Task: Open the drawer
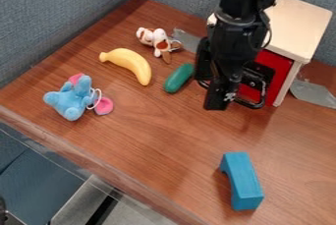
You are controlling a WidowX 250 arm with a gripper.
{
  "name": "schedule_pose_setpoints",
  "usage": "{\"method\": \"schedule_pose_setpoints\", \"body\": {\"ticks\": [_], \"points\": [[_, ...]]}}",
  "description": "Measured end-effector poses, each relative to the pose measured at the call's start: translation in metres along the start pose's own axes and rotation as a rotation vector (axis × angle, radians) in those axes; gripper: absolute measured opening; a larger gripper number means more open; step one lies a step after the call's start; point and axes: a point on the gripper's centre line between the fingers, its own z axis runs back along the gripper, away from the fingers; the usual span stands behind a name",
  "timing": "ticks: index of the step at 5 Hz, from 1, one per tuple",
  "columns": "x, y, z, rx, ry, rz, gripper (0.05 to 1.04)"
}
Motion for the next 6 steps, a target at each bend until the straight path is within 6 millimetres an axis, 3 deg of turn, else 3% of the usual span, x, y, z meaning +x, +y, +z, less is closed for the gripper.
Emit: {"method": "schedule_pose_setpoints", "body": {"ticks": [1, 2, 3, 6], "points": [[0.017, 0.01, -0.001, -0.009, -0.023, -0.061, 1.0], [0.034, 0.021, -0.016, 0.006, -0.004, -0.099, 1.0], [0.052, 0.02, -0.027, 0.016, 0.01, -0.155, 1.0], [0.055, 0.01, -0.049, 0.022, 0.047, -0.202, 0.999]]}}
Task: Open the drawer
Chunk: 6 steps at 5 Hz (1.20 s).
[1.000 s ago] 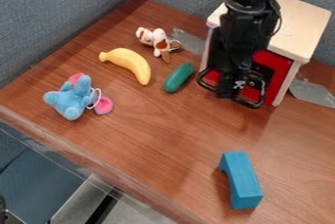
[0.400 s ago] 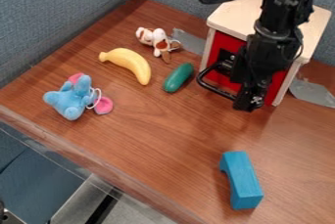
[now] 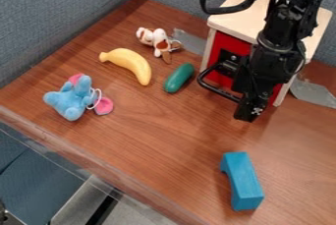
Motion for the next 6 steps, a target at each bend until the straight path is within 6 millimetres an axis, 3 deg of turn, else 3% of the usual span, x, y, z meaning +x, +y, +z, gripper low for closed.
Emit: {"method": "schedule_pose_setpoints", "body": {"ticks": [2, 4, 5, 6], "points": [[-0.004, -0.002, -0.018, -0.018, 0.039, 0.023, 0.95], [-0.005, -0.001, -0.025, -0.033, 0.053, 0.026, 0.4], [-0.005, -0.002, -0.026, -0.033, 0.055, 0.005, 0.328], [-0.01, -0.011, -0.027, -0.044, 0.057, -0.006, 0.326]]}}
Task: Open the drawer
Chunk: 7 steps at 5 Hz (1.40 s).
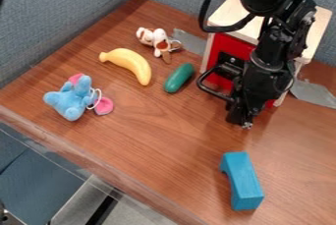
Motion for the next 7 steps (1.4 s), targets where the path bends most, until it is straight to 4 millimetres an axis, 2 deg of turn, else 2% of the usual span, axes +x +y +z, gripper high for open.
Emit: {"method": "schedule_pose_setpoints", "body": {"ticks": [3, 7], "points": [[-0.022, -0.039, -0.002, -0.017, 0.008, -0.038, 0.324], [-0.032, -0.065, -0.002, -0.023, 0.012, -0.082, 0.285]]}}
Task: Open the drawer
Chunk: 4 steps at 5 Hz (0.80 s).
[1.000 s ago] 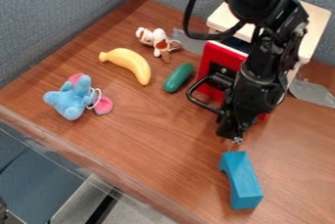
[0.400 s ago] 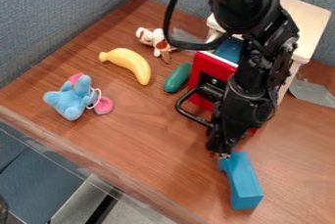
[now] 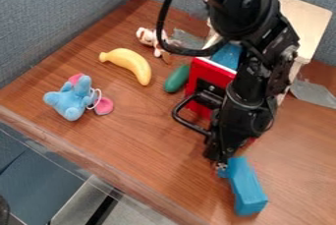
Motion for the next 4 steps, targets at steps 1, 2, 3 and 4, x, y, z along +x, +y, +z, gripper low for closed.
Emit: {"method": "schedule_pose_setpoints", "body": {"ticks": [1, 2, 3, 4], "points": [[-0.0021, -0.0027, -0.001, 0.002, 0.003, -0.005, 0.285], [-0.0034, -0.0051, -0.0018, 0.001, 0.01, -0.011, 0.285], [-0.0052, -0.0072, -0.0014, 0.0, 0.012, -0.014, 0.284], [-0.0062, -0.0107, -0.0022, -0.001, 0.014, -0.022, 0.277]]}}
